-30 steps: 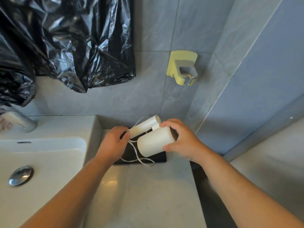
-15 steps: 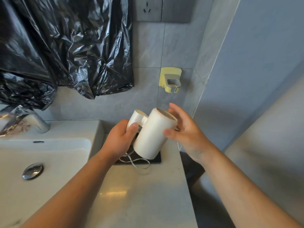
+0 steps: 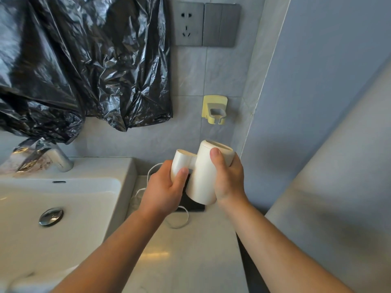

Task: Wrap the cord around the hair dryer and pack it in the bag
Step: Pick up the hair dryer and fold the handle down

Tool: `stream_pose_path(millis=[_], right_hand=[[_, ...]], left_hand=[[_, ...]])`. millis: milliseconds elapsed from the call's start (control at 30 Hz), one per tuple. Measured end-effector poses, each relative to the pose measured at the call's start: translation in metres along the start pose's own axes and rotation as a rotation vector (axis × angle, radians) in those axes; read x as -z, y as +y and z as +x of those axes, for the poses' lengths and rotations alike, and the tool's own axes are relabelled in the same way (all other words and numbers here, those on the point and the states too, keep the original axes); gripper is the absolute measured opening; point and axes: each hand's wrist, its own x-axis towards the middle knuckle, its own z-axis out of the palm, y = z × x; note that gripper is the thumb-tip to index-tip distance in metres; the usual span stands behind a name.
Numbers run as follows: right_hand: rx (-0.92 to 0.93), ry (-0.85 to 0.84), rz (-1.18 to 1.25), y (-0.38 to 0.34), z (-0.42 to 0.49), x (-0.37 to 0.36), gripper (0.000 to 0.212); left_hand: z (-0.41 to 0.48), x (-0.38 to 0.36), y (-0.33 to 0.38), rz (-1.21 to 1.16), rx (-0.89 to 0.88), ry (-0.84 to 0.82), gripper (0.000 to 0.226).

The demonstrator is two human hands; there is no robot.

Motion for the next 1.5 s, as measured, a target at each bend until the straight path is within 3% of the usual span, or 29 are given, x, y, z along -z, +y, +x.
stream_pose_path(millis=[100,267,433,567,733,933,1033,1167,1333,1500], right_hand=[[0.076,-0.036,-0.096,-0.009,0.003,0.007,0.056],[0.141,-0.196,-0.369,-0.022,0.012,0.028,0.055],[0.101,-0.288,-0.257,-0.017,0.013,0.035,0.067],[0.205,-0.305,-0.446,-0.019,0.006,0.036,0.080],[0.226,-0.379,-0.524,-0.030,0.007,0.037,0.079],[0.254,-0.588,-0.819,-0.053,0.009,0.051,0.080],[0.293,-0.587,-0.806,-0.059,0.009,0.049,0.083],[0.185,-0.592,-0.577,-0.064,0.015,0.055,0.092],[0.087,-0.631,-0.248,-0.069,0.015,0.054,0.061],[0.171,-0.652,-0.176,-0.091,0.014,0.043,0.062]], left_hand=[[-0.001,0.006,0.007,0.014,-0.015,0.005,0.029],[-0.003,0.024,0.006,0.327,-0.091,-0.199,0.023],[-0.001,0.021,0.015,0.244,-0.070,-0.167,0.019],[-0.001,0.020,0.021,0.089,-0.028,-0.107,0.031],[-0.001,0.022,0.020,0.068,-0.031,-0.156,0.030],[0.003,0.045,0.010,0.407,-0.167,-0.408,0.043],[0.001,0.044,0.012,0.384,-0.179,-0.372,0.030],[0.002,0.050,0.015,0.240,-0.128,-0.268,0.040],[-0.002,0.056,0.029,0.158,-0.138,-0.188,0.031],[0.013,0.085,0.073,-0.319,-0.101,-0.085,0.098]])
